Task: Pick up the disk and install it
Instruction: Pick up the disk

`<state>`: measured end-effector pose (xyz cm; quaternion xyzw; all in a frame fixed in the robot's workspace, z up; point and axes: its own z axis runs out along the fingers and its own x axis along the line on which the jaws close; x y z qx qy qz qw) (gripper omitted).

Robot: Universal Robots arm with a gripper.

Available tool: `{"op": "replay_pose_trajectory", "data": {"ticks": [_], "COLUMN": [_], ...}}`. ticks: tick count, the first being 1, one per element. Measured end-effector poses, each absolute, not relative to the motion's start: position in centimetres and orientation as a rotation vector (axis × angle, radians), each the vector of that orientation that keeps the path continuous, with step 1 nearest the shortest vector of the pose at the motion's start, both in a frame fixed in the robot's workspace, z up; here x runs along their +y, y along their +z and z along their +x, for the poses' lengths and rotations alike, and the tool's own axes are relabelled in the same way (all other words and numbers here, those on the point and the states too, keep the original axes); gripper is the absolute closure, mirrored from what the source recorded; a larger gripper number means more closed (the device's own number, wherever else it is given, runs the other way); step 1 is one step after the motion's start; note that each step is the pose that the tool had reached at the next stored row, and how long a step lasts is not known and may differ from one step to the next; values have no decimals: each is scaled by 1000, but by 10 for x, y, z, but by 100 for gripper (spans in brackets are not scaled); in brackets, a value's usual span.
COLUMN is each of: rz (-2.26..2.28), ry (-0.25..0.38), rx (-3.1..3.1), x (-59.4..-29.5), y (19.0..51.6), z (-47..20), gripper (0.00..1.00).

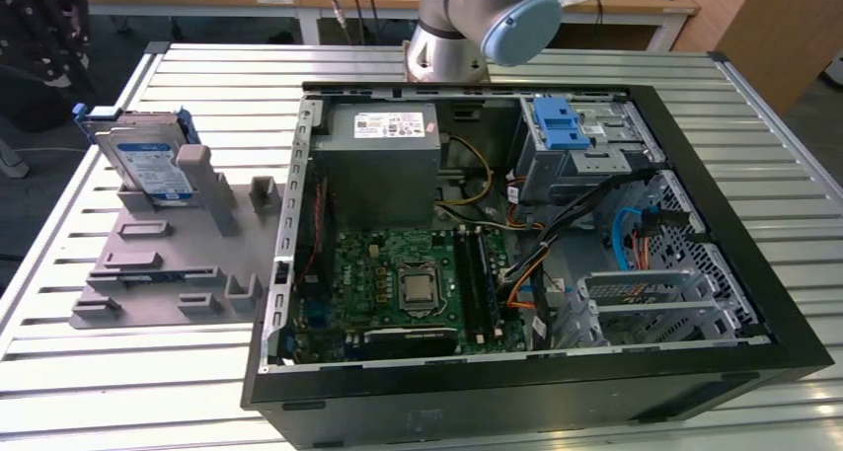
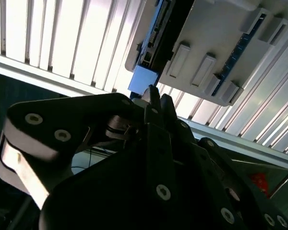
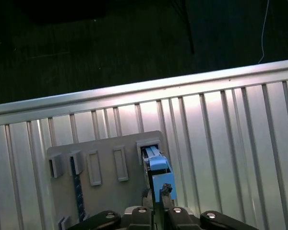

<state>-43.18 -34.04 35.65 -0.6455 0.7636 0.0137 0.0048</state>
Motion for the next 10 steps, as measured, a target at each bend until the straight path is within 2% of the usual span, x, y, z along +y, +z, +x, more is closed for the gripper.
{"op": "replay_pose_trajectory", "data": {"ticks": [1, 2, 4, 5, 8, 10], "rz": [-2027, -2035, -2053, -2063, -2092, -2098], "ry": [43, 42, 42, 42, 42, 41], "rx": [2388, 2381, 2367, 2358, 2333, 2326], "x": [-340, -339, -339, -339, -338, -337], "y": [355, 353, 350, 349, 344, 341], "z": [-432, -431, -431, -431, -431, -431], "gripper": [77, 77, 65, 65, 47, 47]}}
